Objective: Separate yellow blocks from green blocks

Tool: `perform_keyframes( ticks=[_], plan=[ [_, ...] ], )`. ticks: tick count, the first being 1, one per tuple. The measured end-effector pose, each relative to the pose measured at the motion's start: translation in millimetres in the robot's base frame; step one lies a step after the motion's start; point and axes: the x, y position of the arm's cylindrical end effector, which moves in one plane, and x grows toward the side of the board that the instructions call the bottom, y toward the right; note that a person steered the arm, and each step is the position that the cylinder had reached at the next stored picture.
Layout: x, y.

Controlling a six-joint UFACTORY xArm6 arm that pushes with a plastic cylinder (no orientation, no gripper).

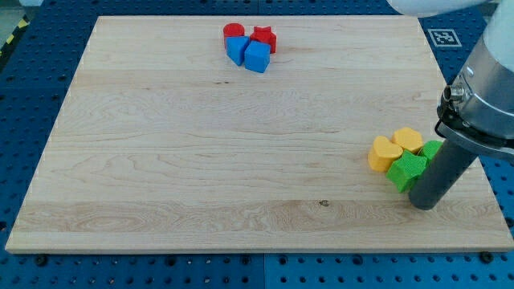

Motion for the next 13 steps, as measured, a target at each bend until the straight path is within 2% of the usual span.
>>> perform_keyframes(
  ticks=[1, 3, 4, 5, 7, 9, 11, 12, 13],
  plan=[
    [1.1, -9.1],
    [-6.9, -87.3],
    [-42.1, -72.9],
    [-57.7, -50.7],
    [-56.6, -43.1],
    [-50.6, 0.6],
    [-50.6, 14.1],
    [-72.6, 12.5],
    [-112.9, 8.8]
  ],
)
